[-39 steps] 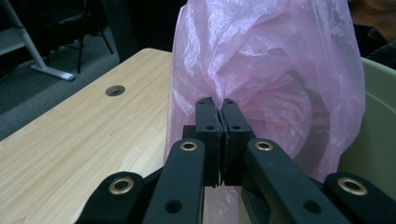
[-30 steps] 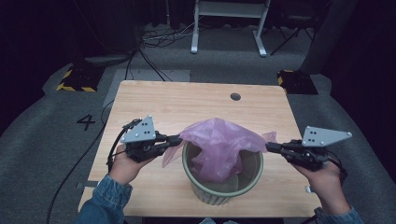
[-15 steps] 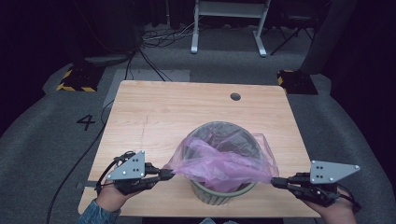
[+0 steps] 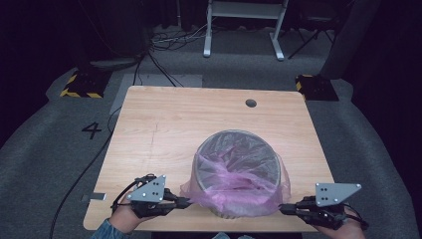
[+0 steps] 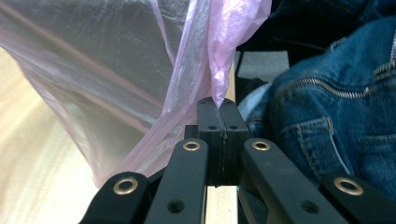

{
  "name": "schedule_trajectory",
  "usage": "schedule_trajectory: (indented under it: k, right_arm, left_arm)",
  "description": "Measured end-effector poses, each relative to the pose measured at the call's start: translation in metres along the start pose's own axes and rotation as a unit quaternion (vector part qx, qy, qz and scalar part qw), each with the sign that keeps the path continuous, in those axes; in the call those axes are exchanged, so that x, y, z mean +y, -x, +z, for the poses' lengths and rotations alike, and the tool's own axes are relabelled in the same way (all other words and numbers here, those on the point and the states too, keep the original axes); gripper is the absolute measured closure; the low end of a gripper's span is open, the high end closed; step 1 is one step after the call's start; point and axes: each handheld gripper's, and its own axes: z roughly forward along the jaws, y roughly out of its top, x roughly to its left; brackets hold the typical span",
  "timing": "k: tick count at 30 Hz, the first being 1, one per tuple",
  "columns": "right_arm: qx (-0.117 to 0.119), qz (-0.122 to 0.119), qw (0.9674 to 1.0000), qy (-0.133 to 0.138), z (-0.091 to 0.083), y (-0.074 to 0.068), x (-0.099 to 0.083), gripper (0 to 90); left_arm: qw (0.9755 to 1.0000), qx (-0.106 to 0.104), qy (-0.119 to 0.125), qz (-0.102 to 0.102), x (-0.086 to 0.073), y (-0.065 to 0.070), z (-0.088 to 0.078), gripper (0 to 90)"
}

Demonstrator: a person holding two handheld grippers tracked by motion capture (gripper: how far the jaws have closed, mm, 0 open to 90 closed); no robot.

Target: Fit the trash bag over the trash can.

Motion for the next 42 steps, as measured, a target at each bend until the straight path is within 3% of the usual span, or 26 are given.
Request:
schedule_trajectory:
  k: [1,4,6,10,14,17,20,21,23,25,27,31,33,34,36,38,40,42]
  right_arm:
    - [-0.002,-0.003,1.0000,-0.008,0.003,0.001,-0.002,89.9]
    - [-0.019,0.001,0.9990,-0.042,0.012,0.006,-0.009,89.9]
    - [-0.033,0.010,0.9977,-0.058,0.016,0.011,-0.015,89.8]
    - [-0.035,0.036,0.9978,-0.042,0.016,0.022,-0.028,89.8]
    - [-0.027,0.051,0.9978,-0.032,0.017,0.027,-0.033,88.8]
    - [-0.037,0.054,0.9975,-0.025,0.014,0.025,-0.032,70.8]
    - [-0.045,0.051,0.9977,0.001,0.000,0.023,-0.030,51.8]
    - [-0.059,0.042,0.9972,0.016,-0.005,0.022,-0.029,44.8]
    - [-0.089,0.035,0.9944,0.046,-0.016,0.022,-0.029,35.5]
    - [-0.102,0.038,0.9911,0.077,-0.022,0.023,-0.027,27.9]
    - [-0.100,0.039,0.9895,0.097,-0.023,0.023,-0.023,23.4]
    - [-0.068,0.016,0.9932,0.093,-0.008,0.011,-0.008,19.7]
    - [-0.062,0.003,0.9945,0.084,0.001,0.005,0.000,25.5]
    - [-0.060,0.000,0.9952,0.078,0.004,0.004,0.003,34.1]
    - [-0.059,-0.001,0.9963,0.063,0.008,0.004,0.007,60.4]
    - [-0.072,0.004,0.9959,0.056,0.008,0.006,0.010,78.1]
    - [-0.082,0.009,0.9948,0.061,0.005,0.008,0.013,86.6]
    - [-0.094,0.012,0.9932,0.068,0.000,0.010,0.016,88.7]
  left_arm:
    - [1.0000,-0.004,-0.006,0.001,-0.001,0.000,0.002,89.8]
    - [0.9988,0.016,-0.044,0.008,-0.004,0.000,0.007,89.8]
    - [0.9982,0.025,-0.054,-0.007,-0.011,-0.005,0.009,89.8]
    - [0.9961,0.047,-0.058,-0.047,-0.026,-0.019,0.008,89.7]
    - [0.9948,0.047,-0.057,-0.071,-0.032,-0.023,0.011,88.9]
    - [0.9949,0.041,-0.034,-0.086,-0.031,-0.024,0.006,73.1]
    - [0.9929,0.060,0.006,-0.102,-0.030,-0.024,-0.008,51.9]
    - [0.9915,0.071,0.018,-0.107,-0.030,-0.025,-0.013,47.9]
    - [0.9891,0.081,0.046,-0.114,-0.030,-0.027,-0.020,40.5]
    - [0.9877,0.076,0.067,-0.119,-0.028,-0.027,-0.024,39.0]
    - [0.9881,0.077,0.072,-0.113,-0.023,-0.026,-0.023,34.9]
    - [0.9913,0.070,0.063,-0.092,-0.010,-0.023,-0.013,31.5]
    - [0.9927,0.068,0.055,-0.084,-0.004,-0.025,-0.005,30.5]
    - [0.9931,0.066,0.050,-0.084,-0.002,-0.027,-0.002,29.7]
    - [0.9932,0.063,0.045,-0.087,0.002,-0.032,0.005,28.7]
    - [0.9933,0.057,0.049,-0.088,0.005,-0.034,0.008,28.2]
    - [0.9933,0.056,0.055,-0.084,0.009,-0.033,0.010,28.1]
    - [0.9931,0.057,0.058,-0.084,0.011,-0.033,0.011,27.9]
